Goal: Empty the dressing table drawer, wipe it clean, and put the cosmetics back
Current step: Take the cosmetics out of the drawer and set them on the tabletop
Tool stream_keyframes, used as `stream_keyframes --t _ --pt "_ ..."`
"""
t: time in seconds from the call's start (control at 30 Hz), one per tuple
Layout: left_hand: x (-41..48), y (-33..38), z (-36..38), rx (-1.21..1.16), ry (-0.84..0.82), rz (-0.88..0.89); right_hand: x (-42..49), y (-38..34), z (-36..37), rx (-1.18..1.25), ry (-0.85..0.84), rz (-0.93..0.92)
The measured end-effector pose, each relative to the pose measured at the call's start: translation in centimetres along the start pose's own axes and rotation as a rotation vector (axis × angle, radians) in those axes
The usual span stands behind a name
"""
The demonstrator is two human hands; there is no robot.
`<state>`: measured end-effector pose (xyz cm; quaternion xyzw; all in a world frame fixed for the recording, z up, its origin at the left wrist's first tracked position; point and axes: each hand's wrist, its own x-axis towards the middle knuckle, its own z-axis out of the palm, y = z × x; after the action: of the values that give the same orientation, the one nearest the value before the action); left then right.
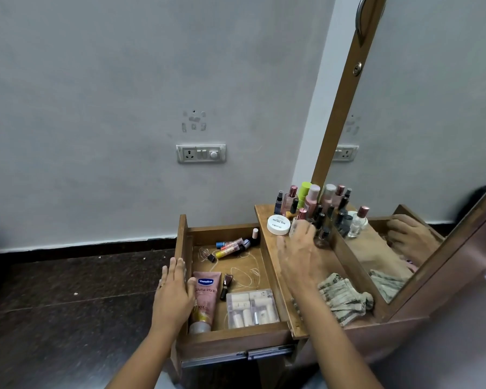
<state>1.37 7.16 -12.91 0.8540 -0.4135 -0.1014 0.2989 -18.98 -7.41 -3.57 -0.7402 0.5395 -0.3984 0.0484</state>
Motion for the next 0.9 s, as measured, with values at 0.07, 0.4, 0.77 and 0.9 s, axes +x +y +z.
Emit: stream_keyframes --t 0.07,0.4,0.77,0.9 --pt "-0.1 0.1 -0.1 0.003 -0.004 -0.005 -1.7 -1.3 1.4 0.155 -0.217 -0.051" --pt "-0.2 0.3 -0.3 -0.006 -0.003 0.005 -6.8 -2.7 11.0 -0.005 -0.991 0.066" --pt "0.1 0.0 0.2 0.001 0.003 -0.005 -7.3 -3.0 13.6 -0.094 -0.957 0.026" --pt "0.1 0.0 0.3 -0.005 -0.001 -0.003 -6.8 -2.4 13.7 0.094 -0.879 0.06"
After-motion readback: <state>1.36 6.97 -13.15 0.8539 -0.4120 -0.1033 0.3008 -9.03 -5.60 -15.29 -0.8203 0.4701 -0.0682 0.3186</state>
